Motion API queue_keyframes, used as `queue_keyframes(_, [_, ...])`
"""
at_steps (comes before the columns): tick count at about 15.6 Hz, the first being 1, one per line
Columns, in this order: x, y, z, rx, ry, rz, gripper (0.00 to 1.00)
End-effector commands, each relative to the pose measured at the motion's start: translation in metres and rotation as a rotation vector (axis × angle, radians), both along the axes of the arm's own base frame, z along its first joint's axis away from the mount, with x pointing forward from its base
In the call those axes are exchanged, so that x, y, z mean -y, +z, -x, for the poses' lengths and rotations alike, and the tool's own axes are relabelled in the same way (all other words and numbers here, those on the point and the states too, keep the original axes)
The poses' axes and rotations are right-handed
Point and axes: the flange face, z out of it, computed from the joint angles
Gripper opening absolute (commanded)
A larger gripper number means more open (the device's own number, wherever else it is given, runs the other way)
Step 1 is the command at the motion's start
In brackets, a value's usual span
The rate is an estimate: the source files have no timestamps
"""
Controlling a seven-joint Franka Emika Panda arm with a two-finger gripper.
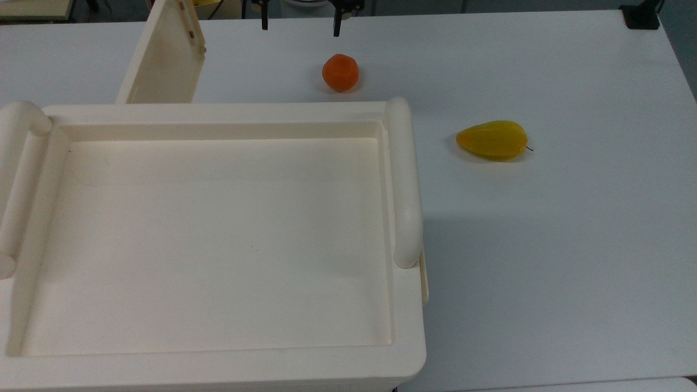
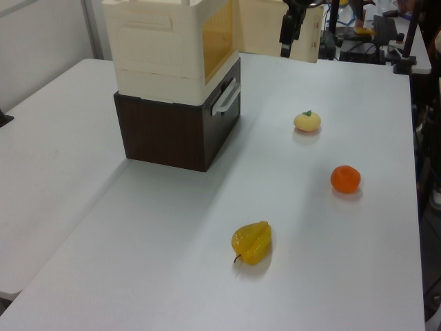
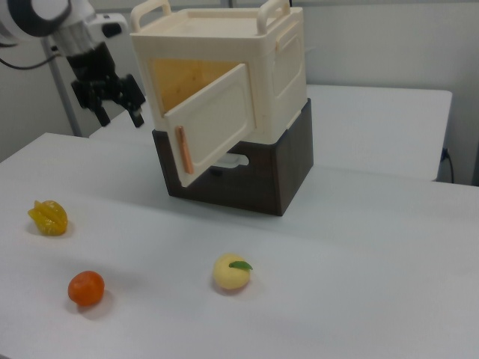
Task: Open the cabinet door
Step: 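Release the handle and move the gripper away from the door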
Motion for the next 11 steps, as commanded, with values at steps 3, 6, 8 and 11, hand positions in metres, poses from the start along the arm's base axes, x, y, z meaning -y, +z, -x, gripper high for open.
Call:
queue_keyframes(3, [0.032, -0.044, 0.015, -0.107, -0.028, -0.011, 1.00])
queue_keyframes(6, [0.035, -0.045, 0.020, -0.117, -0.033, -0.012, 1.00])
queue_keyframes(8, [0.035, -0.048, 0.019, -0.122, -0.049, -0.011, 1.00])
queue_keyframes(11, [0.036, -0.048, 0.019, -0.128, -0.051, -0.011, 1.00])
